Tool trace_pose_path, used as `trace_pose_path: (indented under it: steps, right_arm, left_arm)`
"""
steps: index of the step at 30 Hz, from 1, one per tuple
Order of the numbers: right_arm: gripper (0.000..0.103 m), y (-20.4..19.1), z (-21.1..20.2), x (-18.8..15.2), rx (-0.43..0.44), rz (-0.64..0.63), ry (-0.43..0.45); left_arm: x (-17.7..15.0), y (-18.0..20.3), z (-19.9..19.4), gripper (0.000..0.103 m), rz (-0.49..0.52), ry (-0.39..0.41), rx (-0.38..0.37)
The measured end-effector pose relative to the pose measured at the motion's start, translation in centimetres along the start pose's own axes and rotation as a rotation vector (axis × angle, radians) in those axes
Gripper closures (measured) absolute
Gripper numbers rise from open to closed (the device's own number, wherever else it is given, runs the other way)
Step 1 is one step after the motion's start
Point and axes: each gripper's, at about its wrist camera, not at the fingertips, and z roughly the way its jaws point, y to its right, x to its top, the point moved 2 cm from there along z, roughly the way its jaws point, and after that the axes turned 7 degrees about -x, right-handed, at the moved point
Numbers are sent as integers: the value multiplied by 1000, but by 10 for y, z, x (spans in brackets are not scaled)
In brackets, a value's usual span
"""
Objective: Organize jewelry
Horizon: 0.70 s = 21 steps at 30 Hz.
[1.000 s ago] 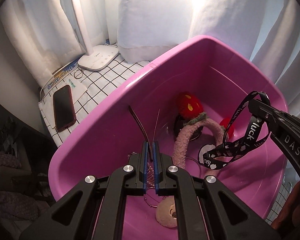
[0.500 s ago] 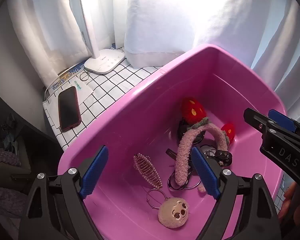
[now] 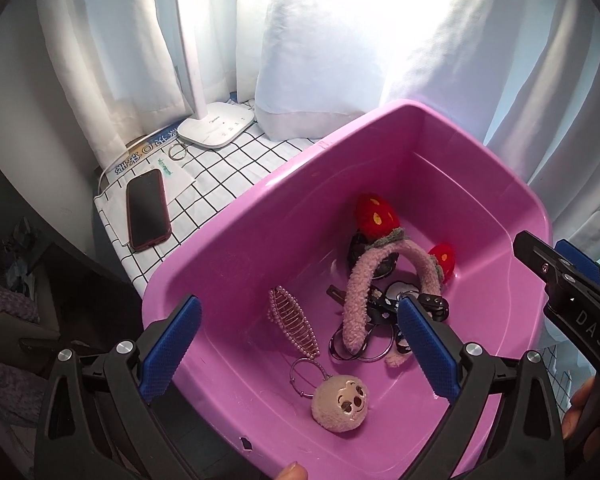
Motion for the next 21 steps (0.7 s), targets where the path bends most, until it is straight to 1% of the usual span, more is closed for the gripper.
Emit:
trace_pose_path:
  steps: [3,6,9,18,21]
  right_arm:
    - [37,5,-11,-10,-32,4,4]
    - [37,7,-19,-20,-24,4,0]
    - [37,7,-26,-25,-34,-3,4]
    - [37,12,-40,-31,-40,5,30]
    - [37,14,-41,-33,-41,5,32]
  left_arm:
    - [-4,5,-4,6,11,2,-11]
    - [-9,9,-9,6,17,5,-18]
    - [-13,13,-12,6,26,7,-19]
    - [-22,20,-20,6,47,8,-16]
    - [-25,20,-22,6,49,8,-4]
